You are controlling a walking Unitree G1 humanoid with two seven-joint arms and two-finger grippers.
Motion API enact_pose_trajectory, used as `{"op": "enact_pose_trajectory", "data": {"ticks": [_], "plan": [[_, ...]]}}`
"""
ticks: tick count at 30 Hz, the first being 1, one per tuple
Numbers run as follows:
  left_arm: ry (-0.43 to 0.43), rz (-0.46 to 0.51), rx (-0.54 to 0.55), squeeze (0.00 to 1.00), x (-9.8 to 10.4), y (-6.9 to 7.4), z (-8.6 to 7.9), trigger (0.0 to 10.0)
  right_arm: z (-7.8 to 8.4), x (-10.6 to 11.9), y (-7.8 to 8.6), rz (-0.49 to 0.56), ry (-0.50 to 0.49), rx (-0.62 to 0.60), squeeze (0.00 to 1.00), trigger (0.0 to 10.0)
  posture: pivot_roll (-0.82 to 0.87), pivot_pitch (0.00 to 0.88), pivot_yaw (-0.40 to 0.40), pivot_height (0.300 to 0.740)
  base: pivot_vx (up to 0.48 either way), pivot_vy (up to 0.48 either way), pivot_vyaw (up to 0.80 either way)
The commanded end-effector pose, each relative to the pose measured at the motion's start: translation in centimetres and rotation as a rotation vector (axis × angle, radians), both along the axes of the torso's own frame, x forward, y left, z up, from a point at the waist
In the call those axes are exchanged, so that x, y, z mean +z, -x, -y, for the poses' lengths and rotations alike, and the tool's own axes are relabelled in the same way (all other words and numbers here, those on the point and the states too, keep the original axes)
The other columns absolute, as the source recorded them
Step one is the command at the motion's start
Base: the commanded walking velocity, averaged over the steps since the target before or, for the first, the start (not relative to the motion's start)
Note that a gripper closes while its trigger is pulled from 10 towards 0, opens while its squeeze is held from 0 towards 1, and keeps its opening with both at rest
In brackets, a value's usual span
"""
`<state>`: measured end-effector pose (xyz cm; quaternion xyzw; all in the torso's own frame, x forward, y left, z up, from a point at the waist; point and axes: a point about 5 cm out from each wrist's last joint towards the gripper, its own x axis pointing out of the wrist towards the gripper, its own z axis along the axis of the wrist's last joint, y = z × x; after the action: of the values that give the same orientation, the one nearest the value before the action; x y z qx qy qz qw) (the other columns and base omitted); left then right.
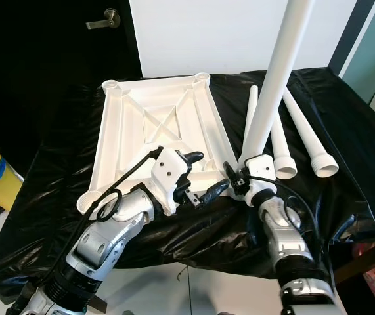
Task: Building children table
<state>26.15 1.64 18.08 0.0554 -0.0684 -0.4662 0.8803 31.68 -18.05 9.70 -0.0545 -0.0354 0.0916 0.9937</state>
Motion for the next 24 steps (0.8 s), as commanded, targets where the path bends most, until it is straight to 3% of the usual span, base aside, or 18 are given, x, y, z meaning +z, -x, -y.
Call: {"op": "enact_pose_trajectory", "data": {"ticks": [1, 2, 3, 5, 11, 24], "plan": [[-0.012, -0.012, -0.038, 0.00, -0.1, 0.4, 0.0, 10.0, 0.1, -2.2, 1.0, -0.099, -0.050, -0.152, 0.00, 10.0, -0.05, 0.028, 0.002, 0.740, 0.000, 0.000, 0.00], [-0.013, -0.014, -0.037, 0.00, -0.2, 0.4, -0.1, 10.0, -0.2, -2.3, 1.4, -0.085, -0.099, -0.276, 0.00, 10.0, -0.05, 0.026, 0.000, 0.740, 0.000, 0.000, 0.00], [-0.013, -0.014, -0.037, 0.00, -0.2, 0.4, -0.1, 10.0, -0.2, -2.3, 1.4, -0.085, -0.099, -0.276, 0.00, 10.0, -0.05, 0.026, 0.000, 0.740, 0.000, 0.000, 0.00], [-0.015, -0.016, -0.035, 0.00, -0.3, 0.6, -0.1, 10.0, -1.0, -2.6, 2.2, -0.089, -0.161, -0.413, 0.00, 10.0, -0.04, 0.026, 0.000, 0.740, 0.000, 0.000, 0.00], [-0.019, -0.013, -0.035, 0.00, -0.2, 0.6, -0.3, 10.0, -2.9, -2.4, 2.2, -0.084, -0.175, -0.371, 0.00, 10.0, -0.03, 0.019, -0.003, 0.740, 0.000, 0.000, 0.00], [-0.030, -0.013, -0.025, 0.00, -0.4, 0.9, -0.4, 10.0, -2.6, -2.0, 2.2, -0.071, -0.140, -0.369, 0.00, 10.0, -0.01, 0.013, -0.018, 0.740, 0.000, 0.000, 0.00]]}}
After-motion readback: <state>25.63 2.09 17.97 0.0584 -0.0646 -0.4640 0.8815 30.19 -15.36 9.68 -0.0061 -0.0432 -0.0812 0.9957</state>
